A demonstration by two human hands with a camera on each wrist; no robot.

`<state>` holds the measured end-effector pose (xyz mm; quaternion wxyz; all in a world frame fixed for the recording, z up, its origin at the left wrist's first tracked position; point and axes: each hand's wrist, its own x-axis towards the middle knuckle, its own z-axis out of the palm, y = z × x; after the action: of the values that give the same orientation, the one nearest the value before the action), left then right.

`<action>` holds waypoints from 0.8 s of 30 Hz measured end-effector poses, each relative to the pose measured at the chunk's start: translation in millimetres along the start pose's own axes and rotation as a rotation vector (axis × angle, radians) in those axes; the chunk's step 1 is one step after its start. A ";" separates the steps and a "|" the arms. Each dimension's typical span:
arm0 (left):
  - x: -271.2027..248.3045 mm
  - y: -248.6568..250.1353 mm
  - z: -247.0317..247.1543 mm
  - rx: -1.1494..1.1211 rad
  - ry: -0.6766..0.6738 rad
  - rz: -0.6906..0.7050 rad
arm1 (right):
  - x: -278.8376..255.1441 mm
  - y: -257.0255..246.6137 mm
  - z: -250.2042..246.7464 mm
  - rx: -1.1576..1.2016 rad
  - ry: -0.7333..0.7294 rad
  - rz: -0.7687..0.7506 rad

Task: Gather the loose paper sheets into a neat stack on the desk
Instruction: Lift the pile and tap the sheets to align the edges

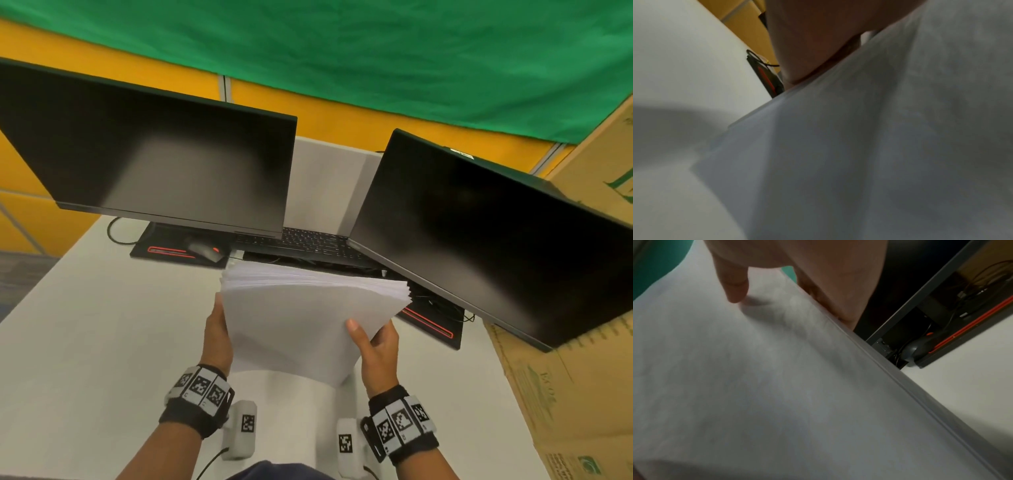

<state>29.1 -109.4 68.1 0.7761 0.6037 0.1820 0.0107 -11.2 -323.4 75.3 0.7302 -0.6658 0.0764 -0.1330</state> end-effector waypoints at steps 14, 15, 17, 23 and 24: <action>1.5 -4.8 0.5 -0.139 -0.003 -0.027 | -2.7 -1.5 -2.1 0.079 -0.029 0.033; 2.1 -2.5 0.0 -0.135 -0.014 -0.023 | -3.4 -2.4 -0.5 0.075 -0.035 0.034; 3.7 3.5 1.2 -0.122 -0.032 -0.021 | -4.3 -4.4 2.4 0.074 -0.055 0.038; 2.5 33.0 7.6 -0.196 -0.183 0.080 | 3.0 -13.4 -4.0 0.065 -0.036 -0.013; 2.4 32.4 9.7 -0.167 -0.197 0.096 | 2.8 -14.3 -2.3 0.062 -0.043 -0.012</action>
<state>40.8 -109.1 99.9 0.8362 0.5434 0.0743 0.0038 -10.6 -327.6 89.5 0.7512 -0.6459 0.0526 -0.1254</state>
